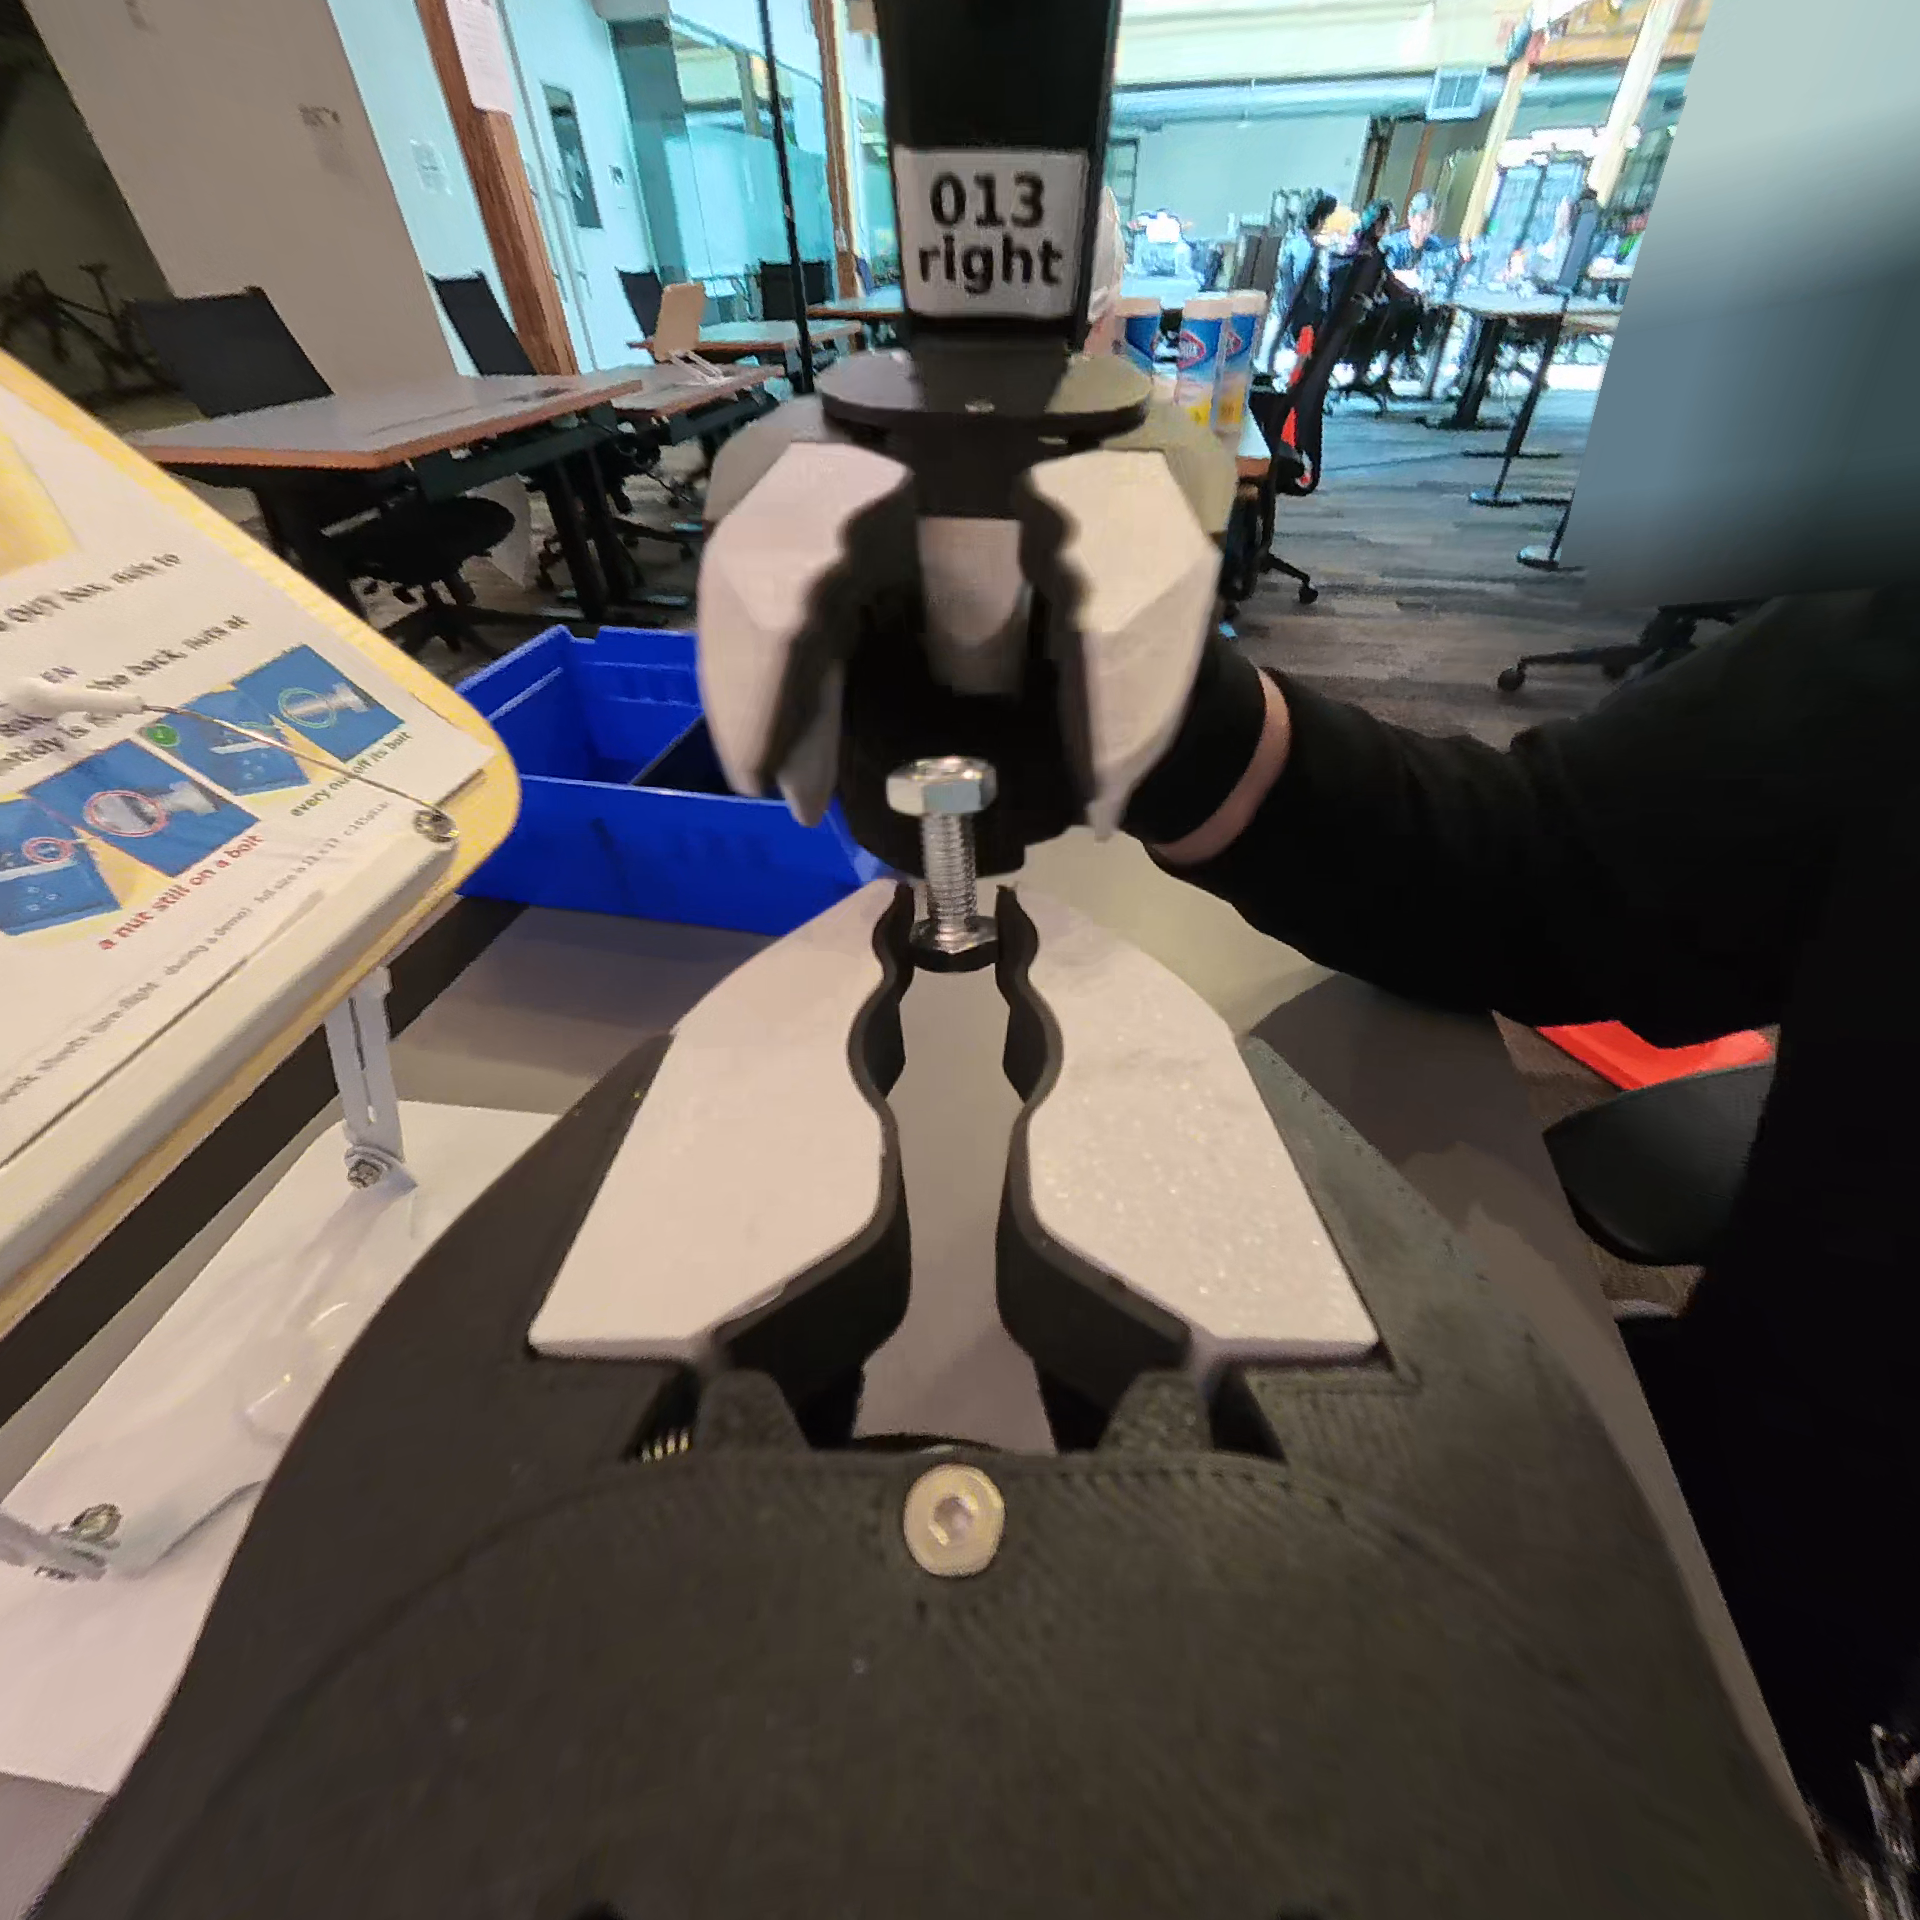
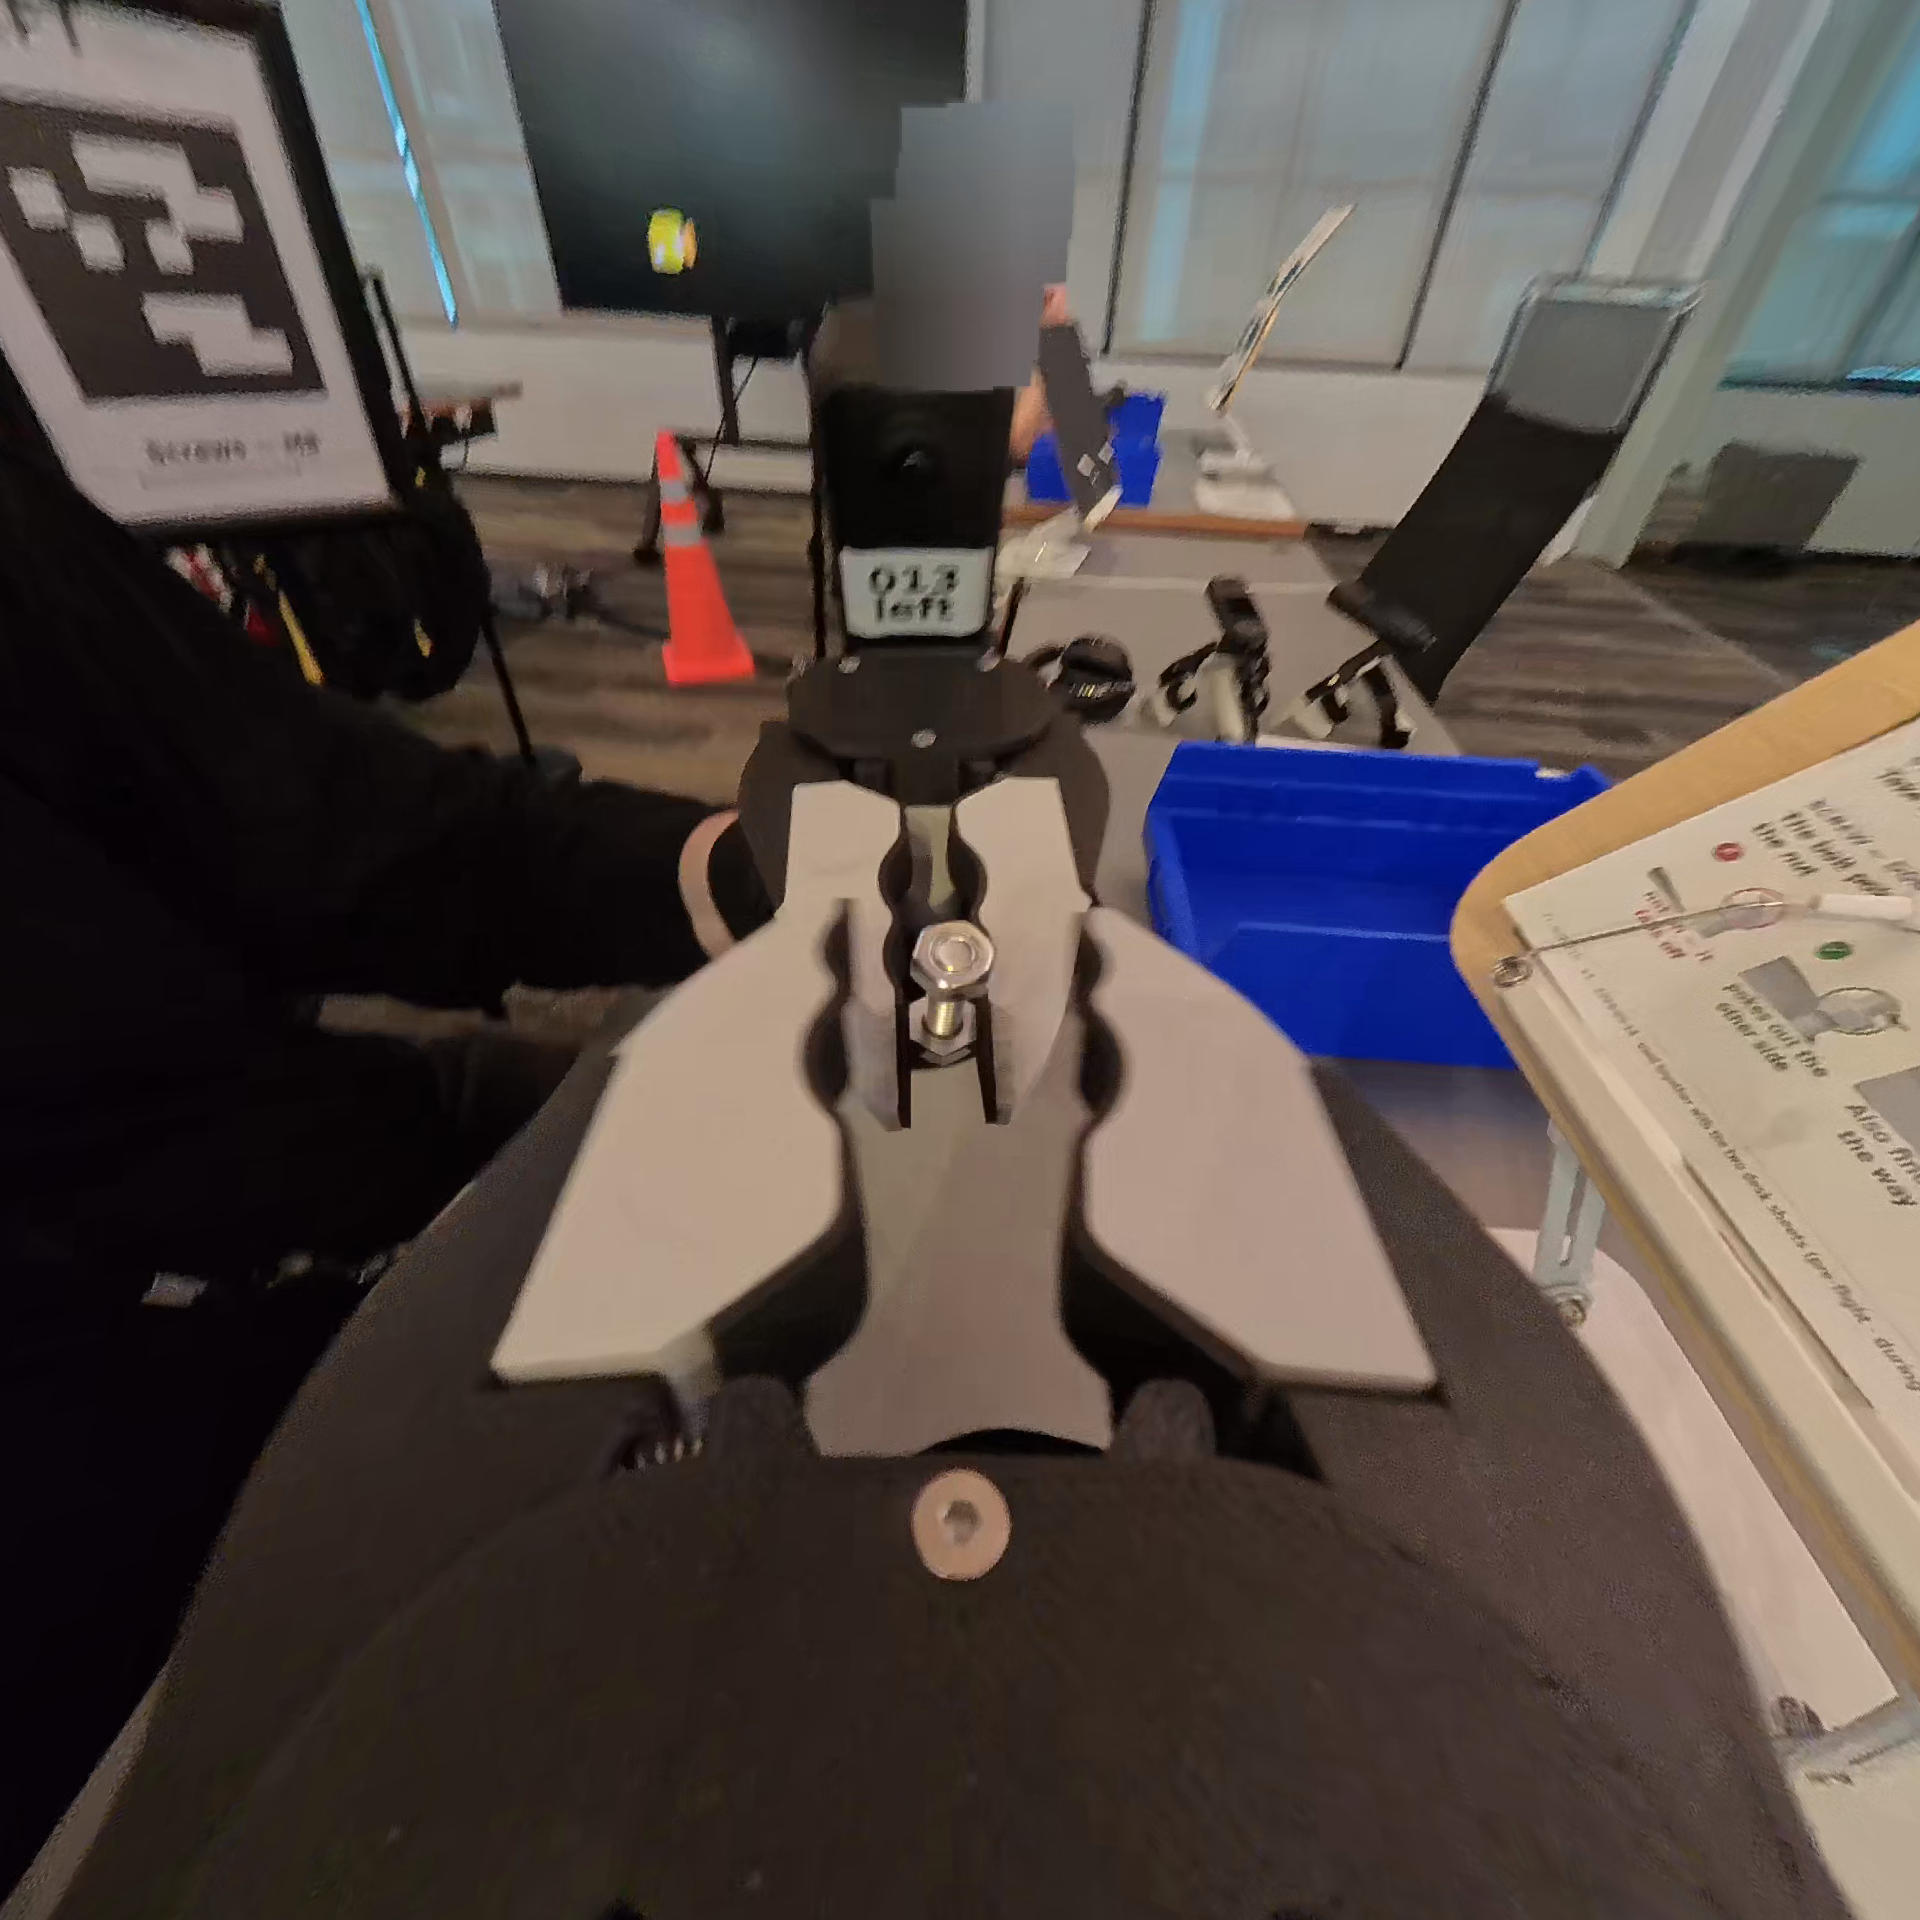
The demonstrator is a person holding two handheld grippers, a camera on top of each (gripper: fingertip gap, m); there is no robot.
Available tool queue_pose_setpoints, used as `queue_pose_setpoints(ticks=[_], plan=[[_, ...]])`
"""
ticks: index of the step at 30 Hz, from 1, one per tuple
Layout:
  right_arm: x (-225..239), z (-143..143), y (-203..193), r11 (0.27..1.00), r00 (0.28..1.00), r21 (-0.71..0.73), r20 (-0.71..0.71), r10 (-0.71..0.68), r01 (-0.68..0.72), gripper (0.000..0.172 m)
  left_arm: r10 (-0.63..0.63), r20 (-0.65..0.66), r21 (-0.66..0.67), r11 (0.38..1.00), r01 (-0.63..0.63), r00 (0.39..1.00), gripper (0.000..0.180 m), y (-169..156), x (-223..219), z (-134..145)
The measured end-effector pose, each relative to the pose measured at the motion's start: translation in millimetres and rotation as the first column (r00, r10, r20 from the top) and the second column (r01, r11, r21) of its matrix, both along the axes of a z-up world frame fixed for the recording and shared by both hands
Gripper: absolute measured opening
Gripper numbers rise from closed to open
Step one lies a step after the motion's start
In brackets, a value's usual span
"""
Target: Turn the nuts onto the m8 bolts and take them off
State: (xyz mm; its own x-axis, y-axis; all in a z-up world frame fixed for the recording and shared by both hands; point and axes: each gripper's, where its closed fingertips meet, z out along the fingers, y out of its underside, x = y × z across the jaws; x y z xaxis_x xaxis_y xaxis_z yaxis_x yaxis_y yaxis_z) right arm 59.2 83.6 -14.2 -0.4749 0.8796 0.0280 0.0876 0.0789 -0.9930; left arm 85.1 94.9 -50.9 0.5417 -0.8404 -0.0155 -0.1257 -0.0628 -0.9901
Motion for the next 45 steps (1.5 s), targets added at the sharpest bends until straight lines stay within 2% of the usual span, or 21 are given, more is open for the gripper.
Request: queue_pose_setpoints(ticks=[2, 5, 11, 13, 15, 18, 23, 28, 30, 32, 34, 39, 45], plan=[[-3, 0, 10, 0.999, 0.999, -0.013, -0.003, -0.046, 0.045, 0.062, 0.03, 0.042, 0.024, 0.999, -0.031, 0.999, 0.015, 2, -5, 6], [-7, 3, 16, 0.995, 0.996, -0.066, -0.042, -0.074, 0.071, 0.069, 0.043, 0.056, 0.039, 0.998, -0.045, 0.998, 0.015, 2, -4, 6], [-10, 1, 22, 0.99, 0.996, -0.134, -0.067, -0.062, 0.053, 0.066, 0.02, 0.117, 0.087, 0.996, -0.031, 0.993, 0.015, -6, -1, 17], [-5, 0, 43, 0.977, 0.992, -0.196, -0.071, -0.103, 0.087, 0.053, 0.004, 0.143, 0.116, 0.993, -0.021, 0.99, 0.015, -11, -1, 25], [1, 0, 54, 0.967, 0.991, -0.244, -0.087, -0.099, 0.075, 0.052, 0.007, 0.156, 0.133, 0.991, -0.028, 0.988, 0.015, -11, -2, 30], [7, 12, 38, 0.973, 0.99, -0.231, -0.14, -0.026, -0.007, 0.053, 0.007, 0.164, 0.123, 0.992, -0.028, 0.986, 0.015, -6, -4, 28], [-2, 15, 8, 0.979, 0.989, -0.196, -0.145, 0.026, -0.054, 0.06, 0.002, 0.134, 0.119, 0.993, -0.018, 0.991, 0.015, -2, 7, 20], [-2, 14, 15, 0.965, 0.985, -0.251, -0.169, 0.03, -0.072, 0.061, -0.006, 0.16, 0.134, 0.991, -0.016, 0.987, 0.015, -5, 8, 24], [2, 14, 29, 0.962, 0.985, -0.27, -0.172, -0.002, -0.046, 0.05, -0.013, 0.188, 0.15, 0.989, -0.016, 0.982, 0.015, -8, 5, 29], [5, 12, 40, 0.96, 0.986, -0.28, -0.161, -0.029, -0.017, 0.05, -0.011, 0.189, 0.159, 0.987, -0.019, 0.982, 0.015, -9, 3, 31], [8, 18, 35, 0.954, 0.982, -0.294, -0.187, 0.0, -0.056, 0.051, -0.009, 0.187, 0.154, 0.988, -0.02, 0.982, 0.015, -7, 2, 30], [1, 18, 4, 0.969, 0.982, -0.222, -0.173, 0.071, -0.11, 0.058, -0.018, 0.17, 0.14, 0.99, -0.006, 0.985, 0.015, -4, 9, 24], [3, 17, 12, 0.966, 0.983, -0.24, -0.176, 0.057, -0.099, 0.055, -0.017, 0.17, 0.143, 0.99, -0.008, 0.985, 0.015, -5, 10, 24]])
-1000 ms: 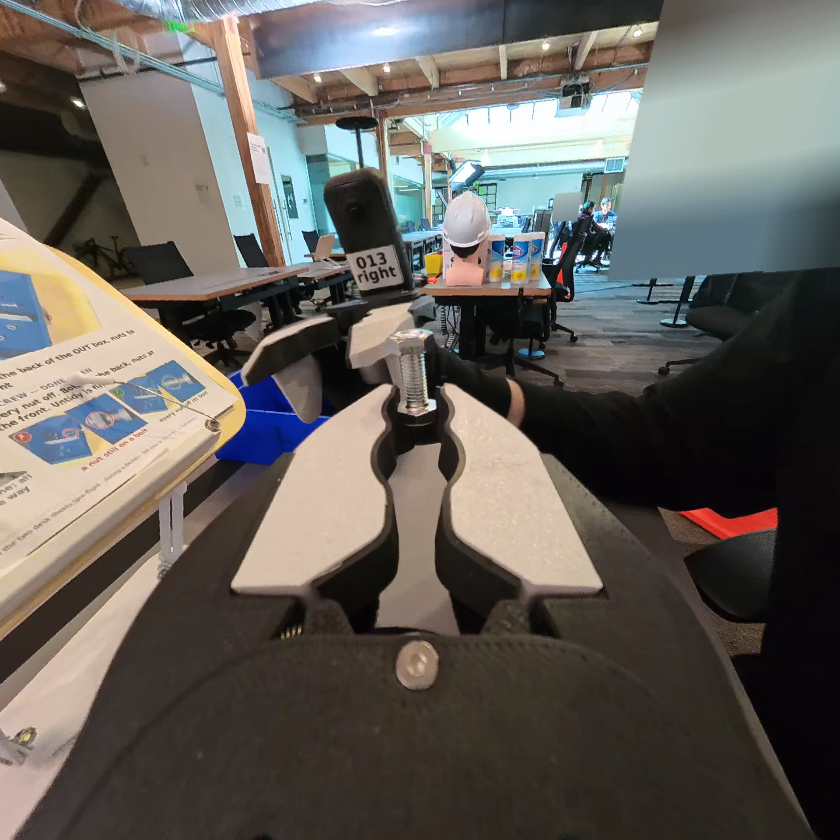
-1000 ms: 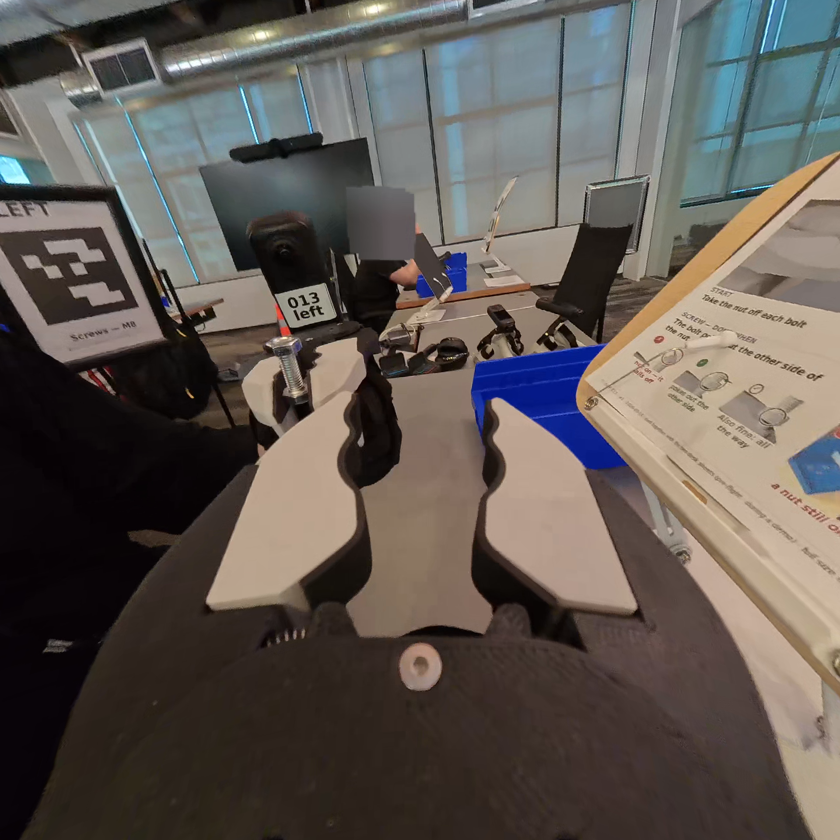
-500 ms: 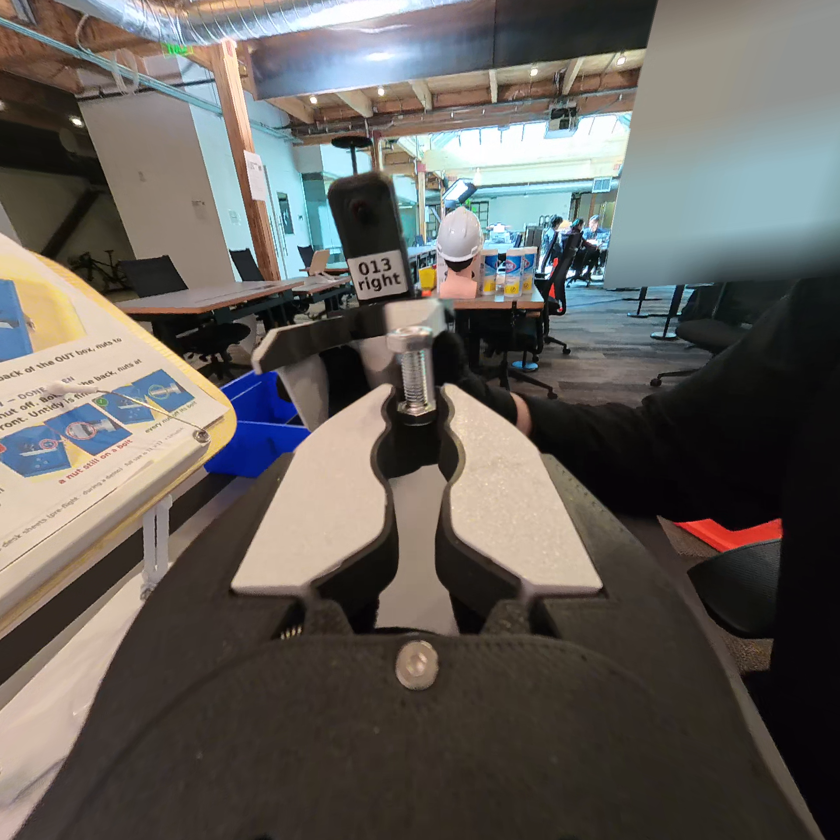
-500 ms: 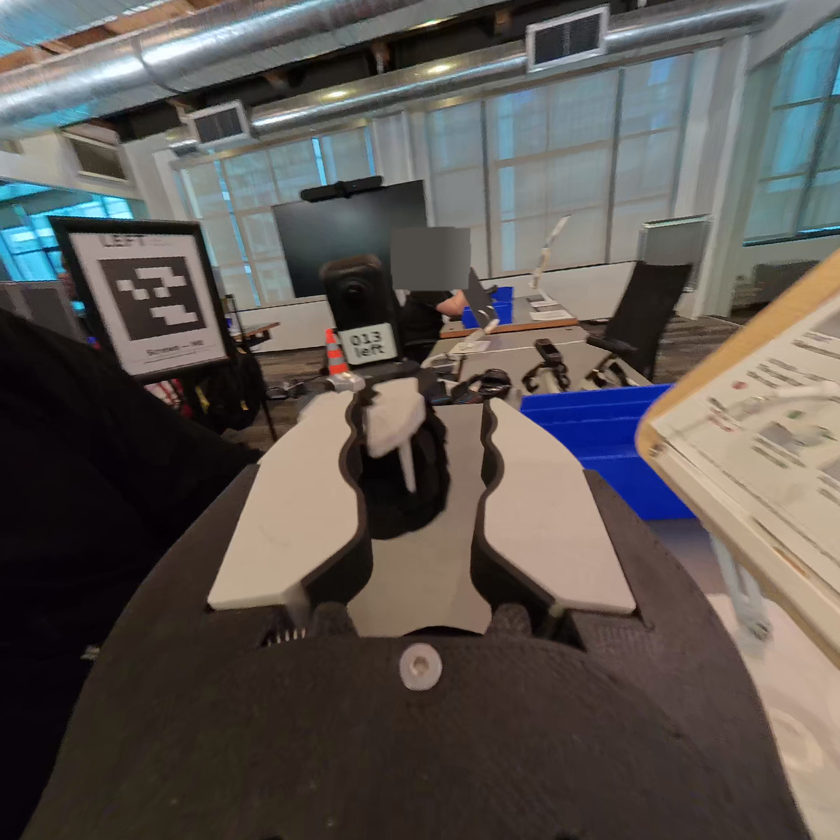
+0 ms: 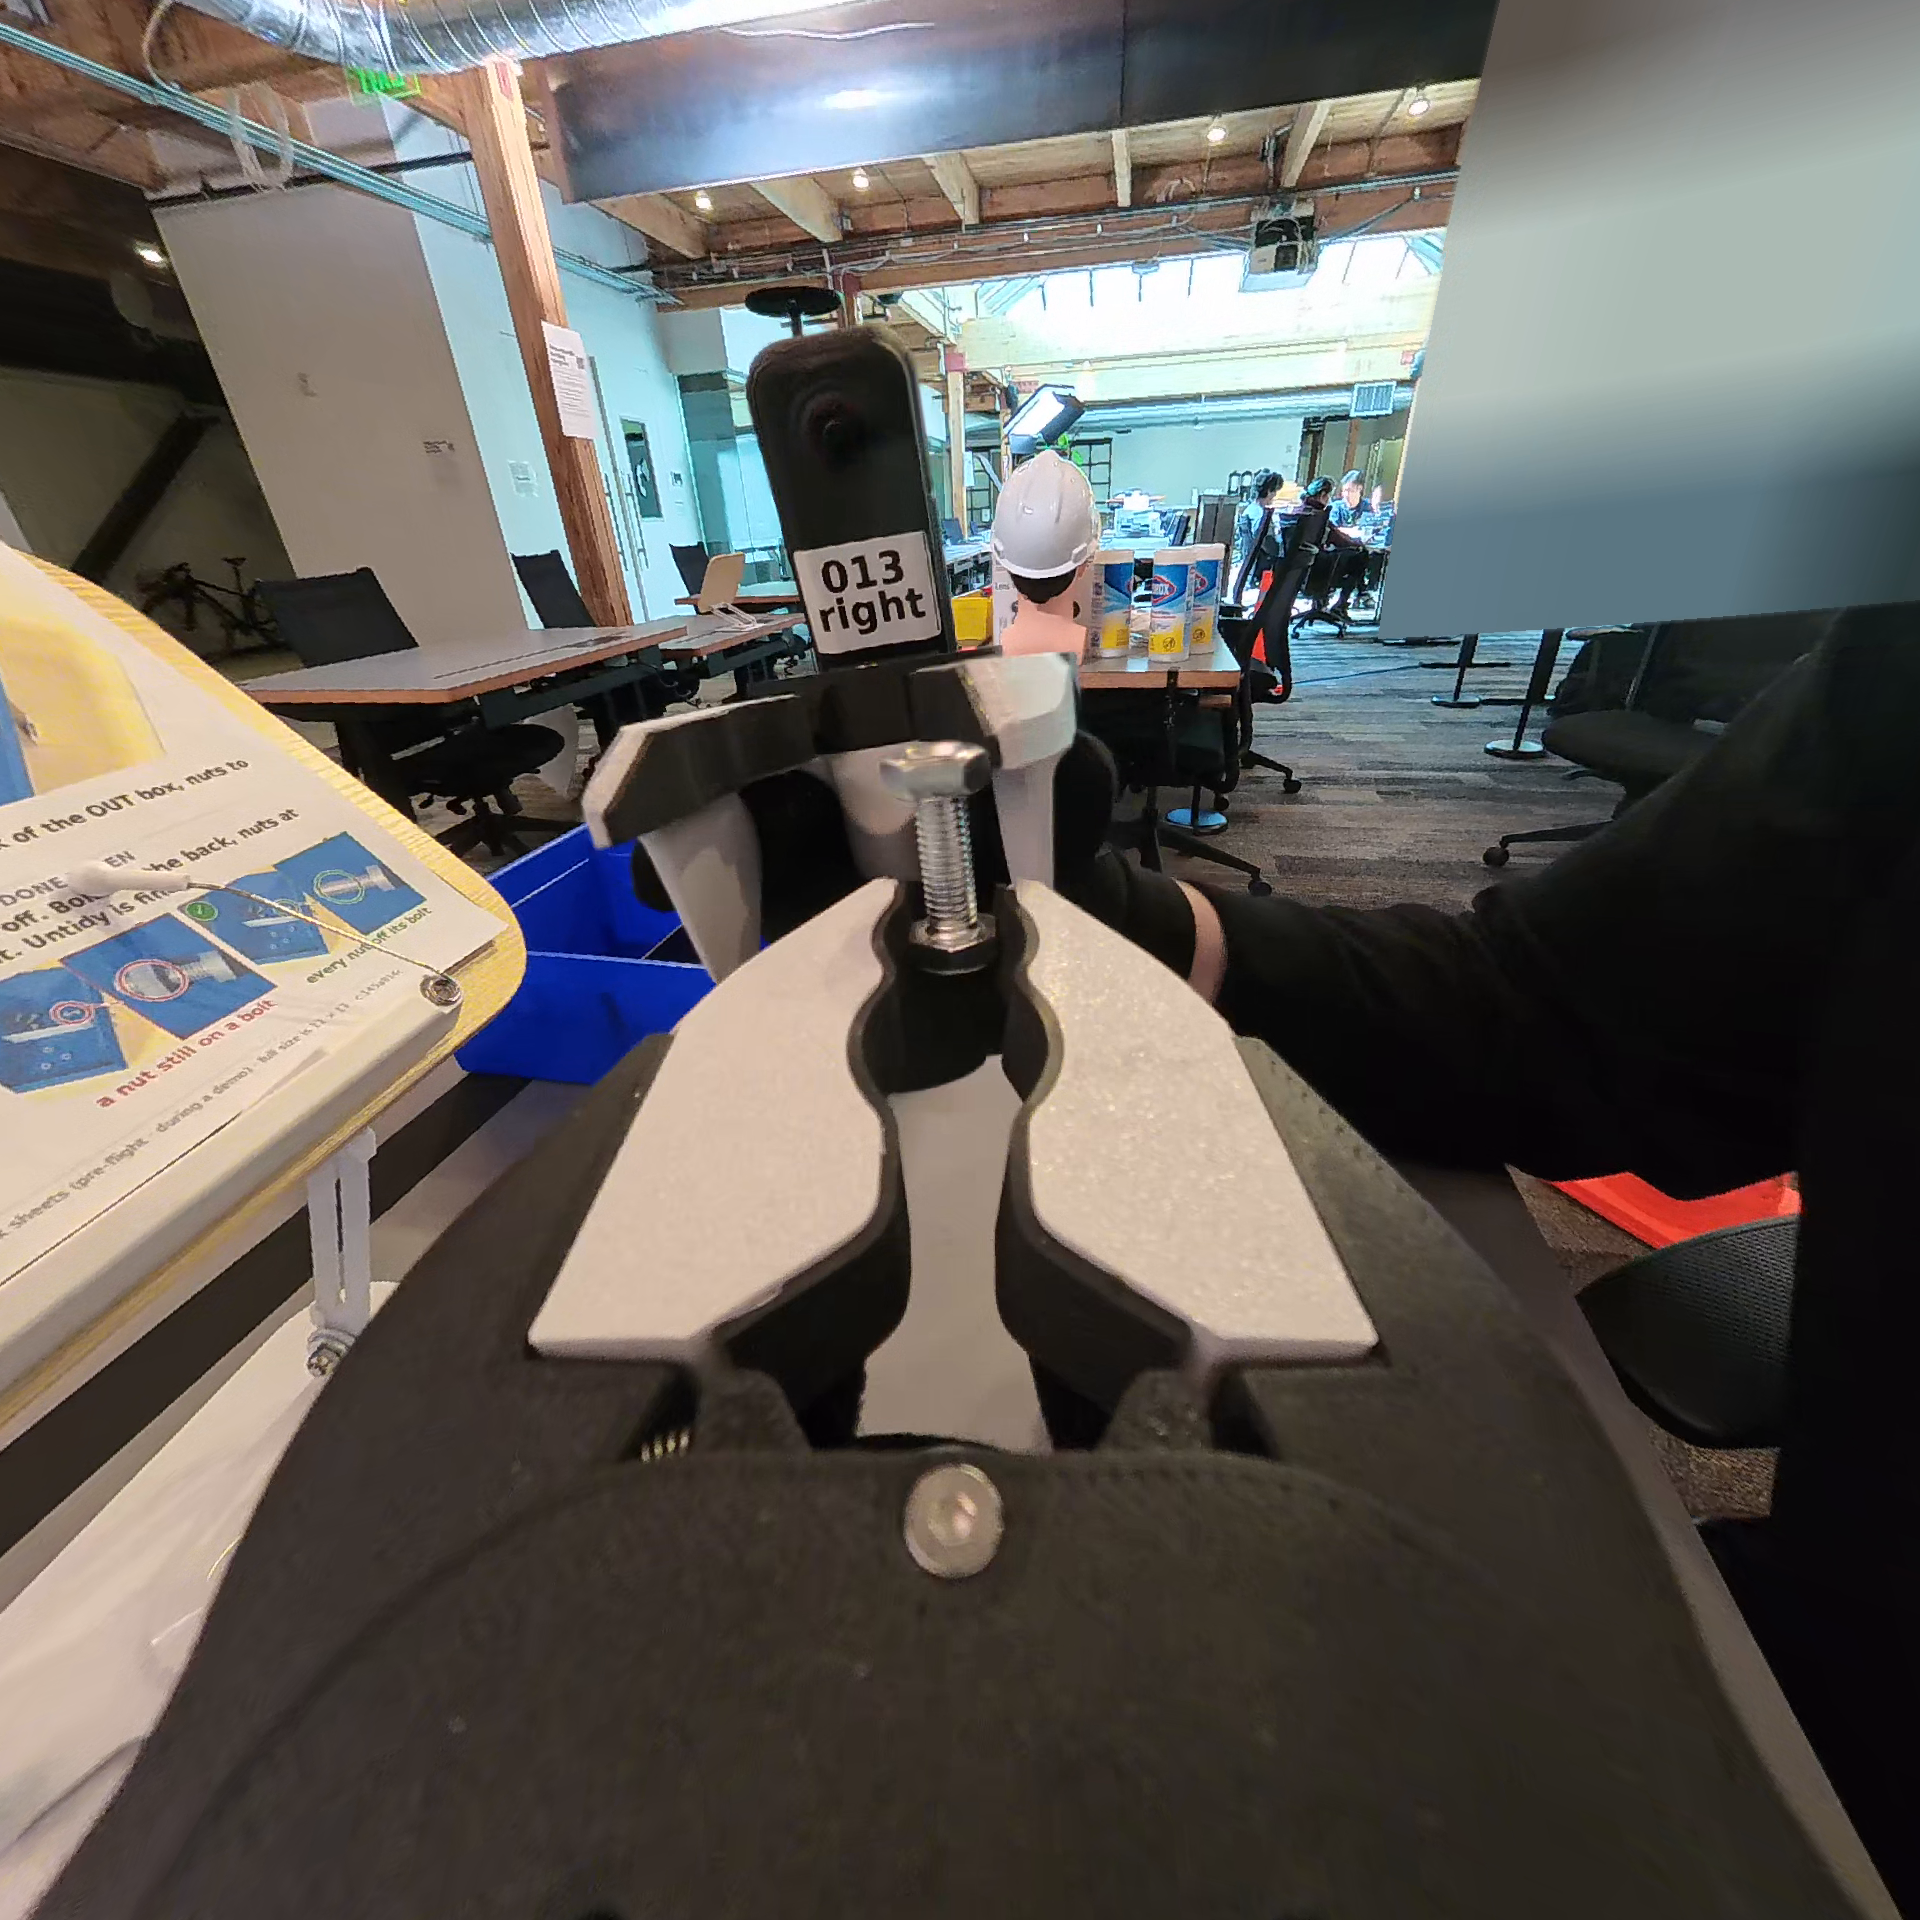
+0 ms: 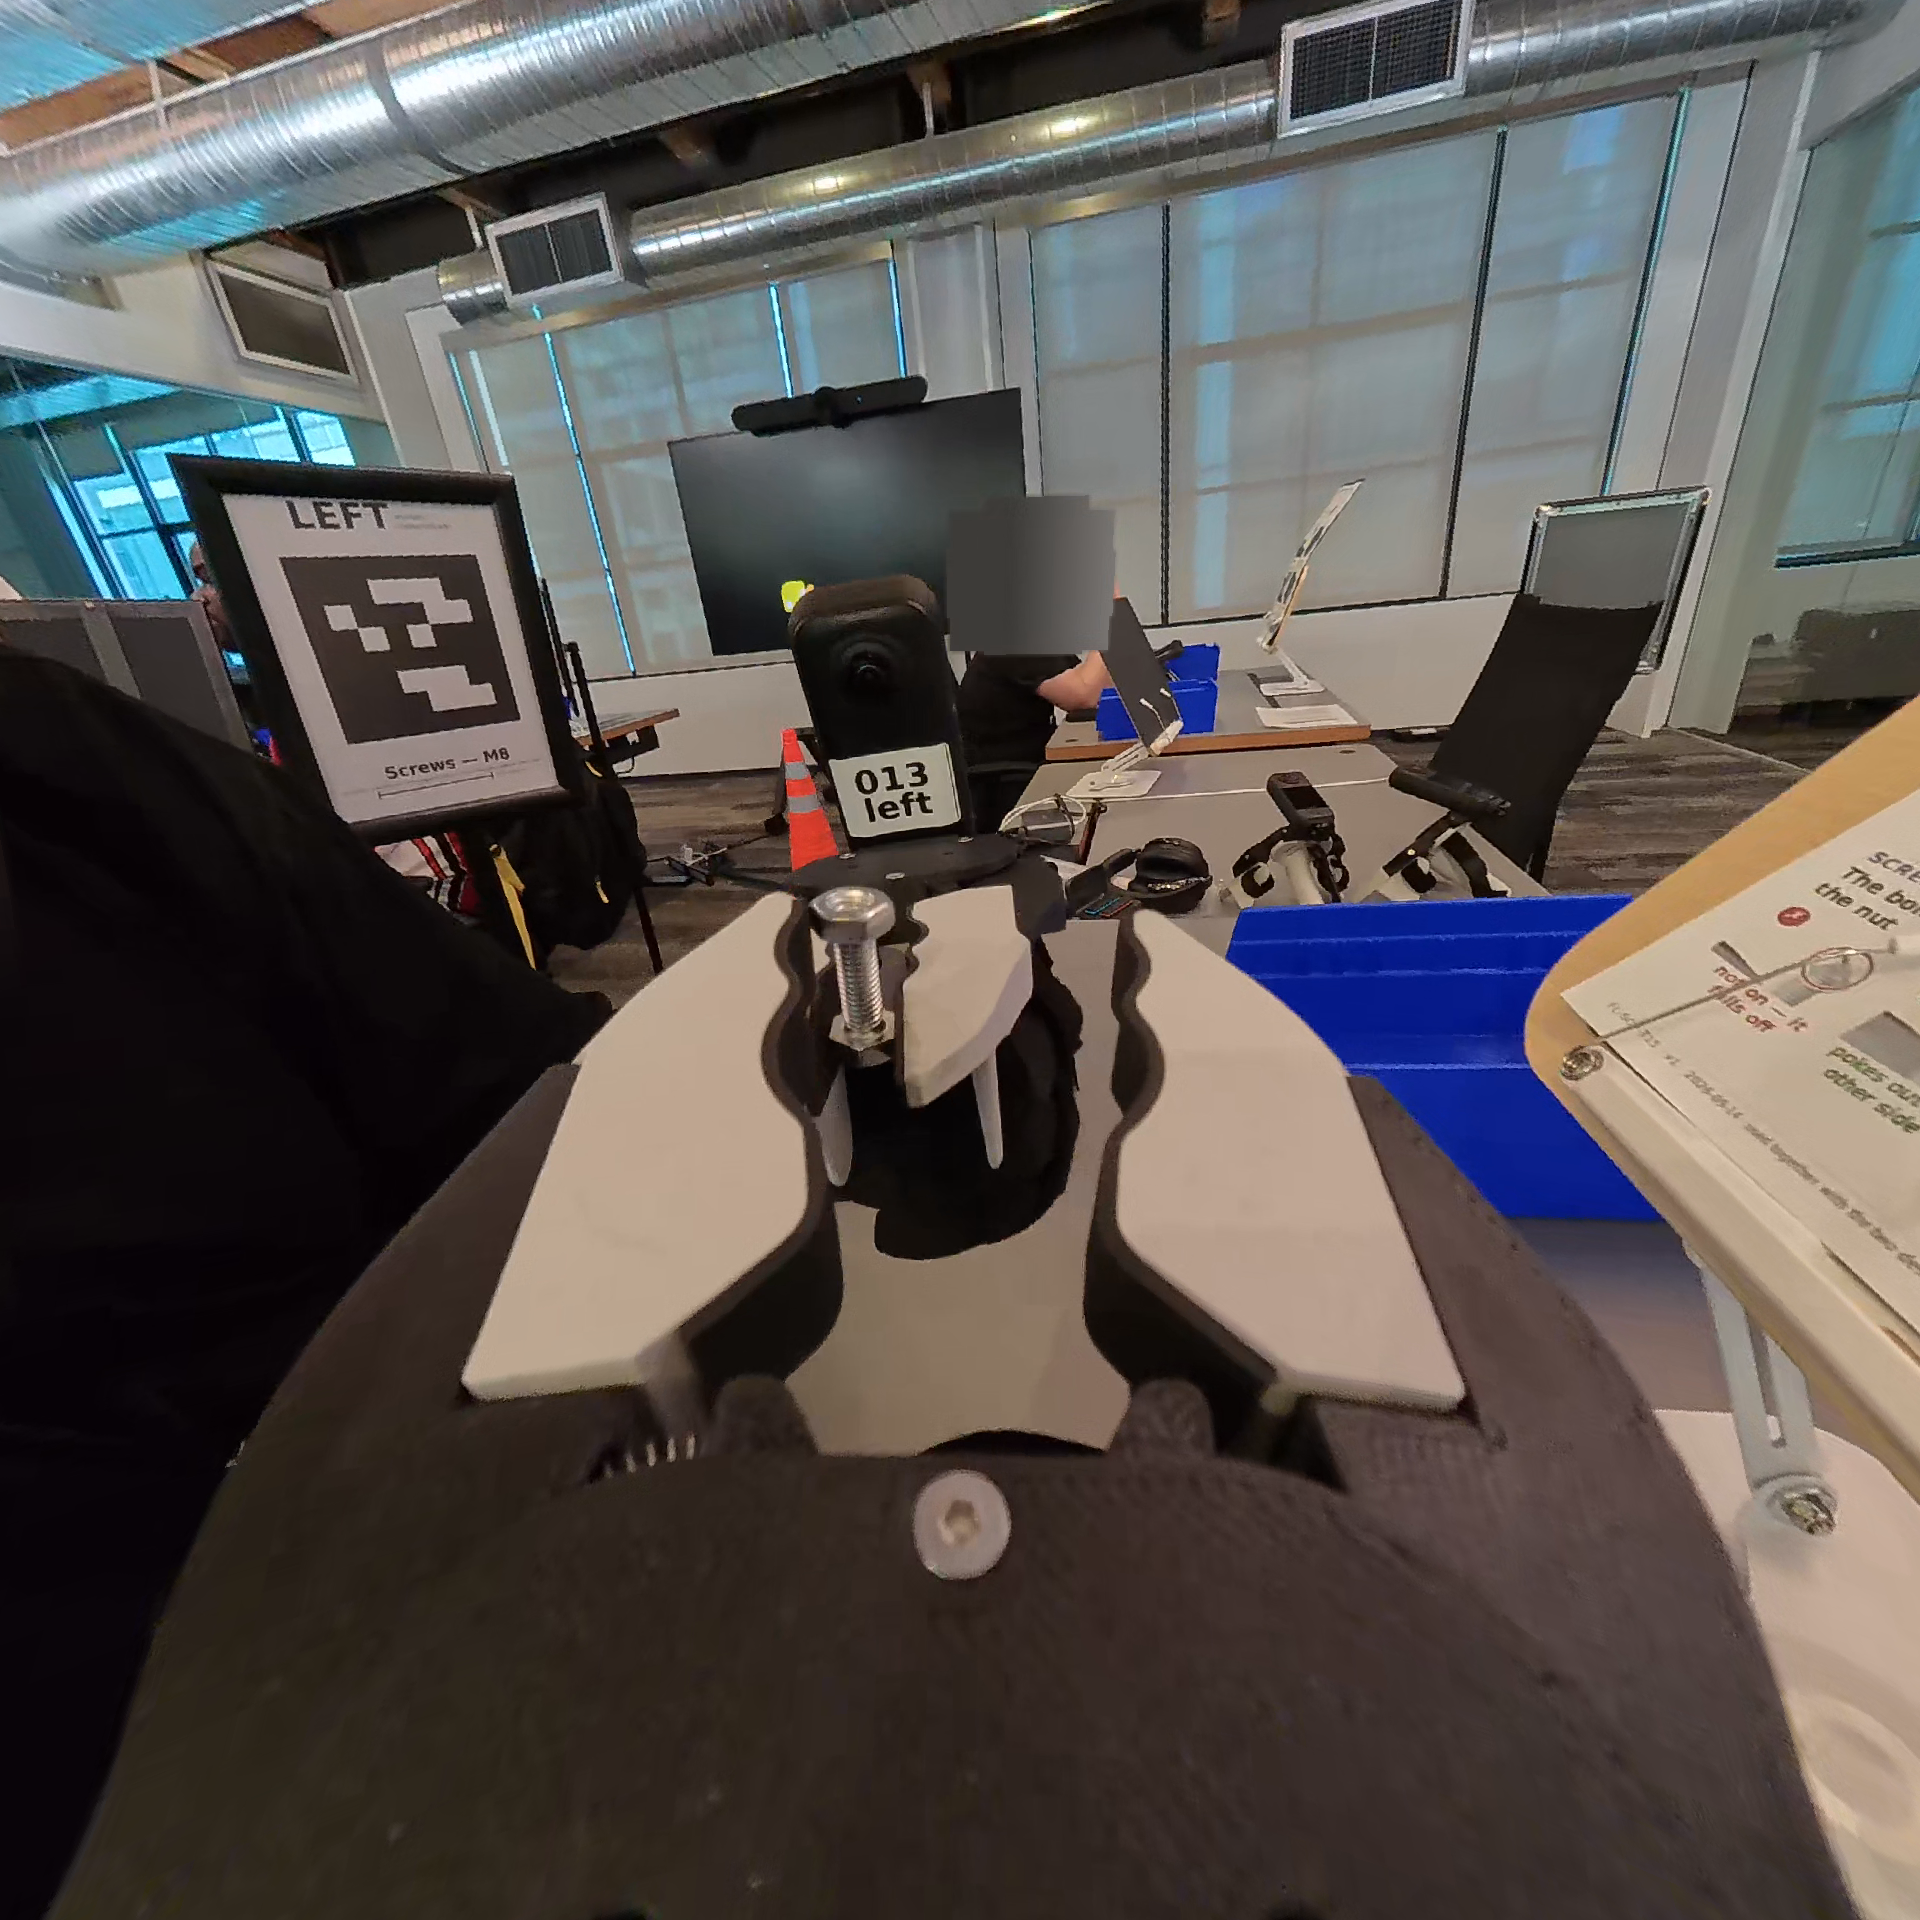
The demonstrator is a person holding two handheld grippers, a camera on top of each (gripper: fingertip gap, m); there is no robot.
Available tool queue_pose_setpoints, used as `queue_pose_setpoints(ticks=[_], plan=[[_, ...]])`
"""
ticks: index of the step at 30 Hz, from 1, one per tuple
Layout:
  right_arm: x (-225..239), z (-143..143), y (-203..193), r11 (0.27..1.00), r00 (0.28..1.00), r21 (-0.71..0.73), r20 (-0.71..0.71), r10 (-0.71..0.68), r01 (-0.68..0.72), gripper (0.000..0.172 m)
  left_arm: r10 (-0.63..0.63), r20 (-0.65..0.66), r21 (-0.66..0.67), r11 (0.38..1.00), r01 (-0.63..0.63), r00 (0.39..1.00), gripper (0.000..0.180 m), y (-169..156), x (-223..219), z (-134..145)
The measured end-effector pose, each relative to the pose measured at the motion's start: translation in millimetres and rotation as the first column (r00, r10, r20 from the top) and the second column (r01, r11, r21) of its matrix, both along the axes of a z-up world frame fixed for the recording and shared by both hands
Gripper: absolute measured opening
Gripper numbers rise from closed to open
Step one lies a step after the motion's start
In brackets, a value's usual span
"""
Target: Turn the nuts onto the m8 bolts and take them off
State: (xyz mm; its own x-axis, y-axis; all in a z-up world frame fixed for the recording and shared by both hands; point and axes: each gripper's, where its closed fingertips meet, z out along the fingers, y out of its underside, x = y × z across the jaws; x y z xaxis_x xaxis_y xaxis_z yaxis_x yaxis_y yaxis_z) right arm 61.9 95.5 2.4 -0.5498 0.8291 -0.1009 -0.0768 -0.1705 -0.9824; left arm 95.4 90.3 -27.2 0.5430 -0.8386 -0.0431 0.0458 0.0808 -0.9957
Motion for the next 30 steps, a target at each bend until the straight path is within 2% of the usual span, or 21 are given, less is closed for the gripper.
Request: queue_pose_setpoints(ticks=[4, 12, 24, 27, 30], plan=[[3, 1, 9, 1.0, 1.0, -0.004, -0.001, -0.022, 0.022, 0.05, 0.006, 0.003, 0.008, 1.0, -0.006, 1.0, 0.015, -1, -3, 2], [1, 0, -8, 0.999, 1.0, 0.035, 0.003, 0.018, -0.018, 0.051, 0.006, -0.028, 0.009, 1.0, -0.006, 1.0, 0.015, 1, 2, -2], [3, -1, -2, 0.999, 1.0, 0.033, 0.017, 0.01, -0.01, 0.051, 0.02, -0.029, 0.013, 1.0, -0.02, 0.999, 0.015, 2, -1, -3], [3, -2, -1, 0.999, 0.999, 0.046, 0.048, -0.004, 0.002, 0.051, 0.096, -0.088, 0.028, 0.995, -0.094, 0.991, 0.015, 7, -8, -6], [1, -8, 3, 0.997, 0.993, 0.071, 0.113, -0.04, 0.032, 0.047, 0.25, -0.244, 0.086, 0.968, -0.236, 0.937, 0.015, 18, -18, -15]])
